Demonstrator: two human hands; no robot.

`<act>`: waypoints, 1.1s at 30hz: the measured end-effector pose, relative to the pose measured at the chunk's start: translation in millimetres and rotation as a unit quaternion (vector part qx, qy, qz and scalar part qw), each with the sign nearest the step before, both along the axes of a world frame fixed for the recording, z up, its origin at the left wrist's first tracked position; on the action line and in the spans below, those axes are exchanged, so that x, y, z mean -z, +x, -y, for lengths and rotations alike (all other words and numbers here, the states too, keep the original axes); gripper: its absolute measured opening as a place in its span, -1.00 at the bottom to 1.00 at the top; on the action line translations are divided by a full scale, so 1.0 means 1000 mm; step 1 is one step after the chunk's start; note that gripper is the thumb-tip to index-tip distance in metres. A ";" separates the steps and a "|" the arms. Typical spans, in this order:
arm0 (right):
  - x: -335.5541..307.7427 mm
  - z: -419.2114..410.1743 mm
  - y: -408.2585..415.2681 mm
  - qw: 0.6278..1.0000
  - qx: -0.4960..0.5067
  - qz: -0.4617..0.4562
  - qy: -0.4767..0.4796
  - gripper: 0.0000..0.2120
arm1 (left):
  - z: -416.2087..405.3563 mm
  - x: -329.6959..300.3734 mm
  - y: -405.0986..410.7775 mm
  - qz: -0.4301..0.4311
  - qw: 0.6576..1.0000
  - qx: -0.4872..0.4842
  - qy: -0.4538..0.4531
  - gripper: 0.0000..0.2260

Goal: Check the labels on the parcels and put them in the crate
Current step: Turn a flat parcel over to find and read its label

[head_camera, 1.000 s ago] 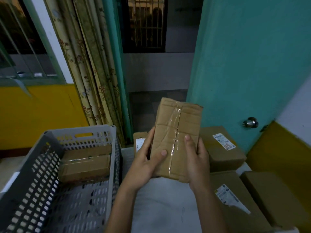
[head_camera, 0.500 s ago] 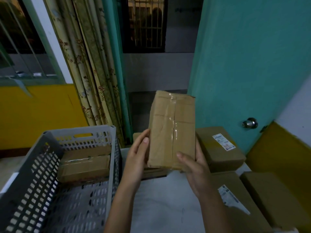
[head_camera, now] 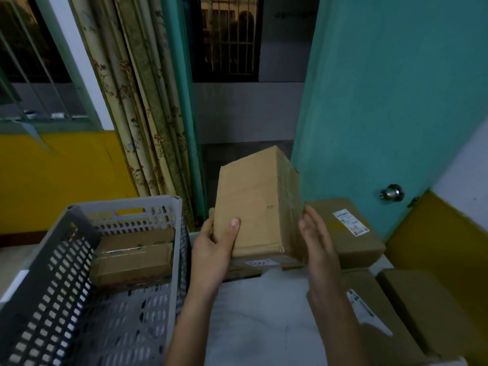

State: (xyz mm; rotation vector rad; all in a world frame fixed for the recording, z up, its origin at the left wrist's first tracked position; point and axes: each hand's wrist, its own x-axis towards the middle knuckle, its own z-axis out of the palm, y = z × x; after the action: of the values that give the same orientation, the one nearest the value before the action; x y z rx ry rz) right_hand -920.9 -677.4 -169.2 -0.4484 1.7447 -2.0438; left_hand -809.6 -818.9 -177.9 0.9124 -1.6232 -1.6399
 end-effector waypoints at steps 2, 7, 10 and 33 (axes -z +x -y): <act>-0.003 0.000 0.001 0.997 -0.040 -0.034 0.062 -0.18 | 0.000 0.001 -0.001 0.032 0.998 -0.006 -0.046 -0.79; 0.000 0.005 -0.001 0.996 -0.044 0.000 0.077 -0.21 | 0.004 0.004 0.001 0.075 0.992 -0.024 -0.099 -0.79; -0.003 0.006 -0.001 0.997 -0.037 0.005 0.064 -0.44 | 0.004 0.003 0.002 0.078 0.989 -0.030 -0.122 -0.81; -0.004 0.006 0.003 0.992 -0.042 -0.023 0.118 -0.77 | 0.004 -0.011 0.011 -0.011 0.999 0.036 -0.037 -0.62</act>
State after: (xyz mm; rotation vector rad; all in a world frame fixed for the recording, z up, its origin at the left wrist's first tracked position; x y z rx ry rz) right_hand -918.3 -683.7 -165.0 -0.4884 1.9311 -1.7555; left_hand -798.2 -823.1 -167.2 0.8035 -1.7084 -1.6203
